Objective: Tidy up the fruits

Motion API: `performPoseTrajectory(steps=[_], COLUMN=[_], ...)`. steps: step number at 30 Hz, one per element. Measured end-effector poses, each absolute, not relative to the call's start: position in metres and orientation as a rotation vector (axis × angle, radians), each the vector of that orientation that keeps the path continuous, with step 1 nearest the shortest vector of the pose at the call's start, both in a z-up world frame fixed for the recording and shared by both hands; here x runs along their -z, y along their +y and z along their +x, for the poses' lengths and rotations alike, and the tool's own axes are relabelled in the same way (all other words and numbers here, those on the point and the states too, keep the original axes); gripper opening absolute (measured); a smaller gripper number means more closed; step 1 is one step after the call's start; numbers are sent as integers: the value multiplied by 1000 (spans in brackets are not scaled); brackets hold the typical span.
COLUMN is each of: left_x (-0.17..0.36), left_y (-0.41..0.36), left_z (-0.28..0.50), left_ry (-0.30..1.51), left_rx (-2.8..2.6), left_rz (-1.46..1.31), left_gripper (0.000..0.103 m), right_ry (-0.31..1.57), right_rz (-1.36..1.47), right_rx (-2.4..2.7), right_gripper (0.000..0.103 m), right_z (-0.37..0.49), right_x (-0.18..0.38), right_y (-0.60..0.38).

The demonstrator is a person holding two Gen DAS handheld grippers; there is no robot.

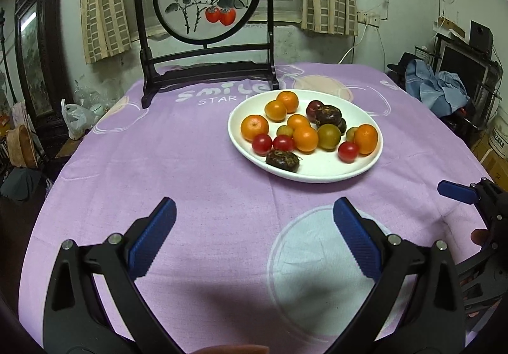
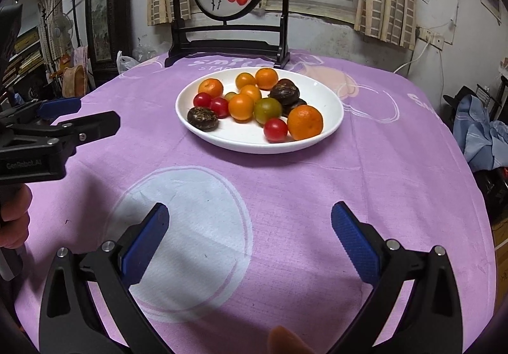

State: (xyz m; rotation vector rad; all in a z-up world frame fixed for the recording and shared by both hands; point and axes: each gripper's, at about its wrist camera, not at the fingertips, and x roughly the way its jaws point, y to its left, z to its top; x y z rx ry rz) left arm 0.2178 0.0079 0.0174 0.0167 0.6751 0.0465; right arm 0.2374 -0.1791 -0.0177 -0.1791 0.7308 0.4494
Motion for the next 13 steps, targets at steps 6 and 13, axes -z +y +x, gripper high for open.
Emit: performPoseTrajectory(steps=[6, 13], left_x=[-18, -17], left_y=[9, 7], left_z=[219, 219], left_ry=[674, 669], left_rx=[-50, -53], left_rz=[18, 30], left_gripper=[101, 101], right_ry=[740, 752], right_rz=[-151, -130], right_rx=[-432, -417], right_gripper=[102, 102], right_z=[240, 243], right_x=[18, 19], right_y=[-184, -189])
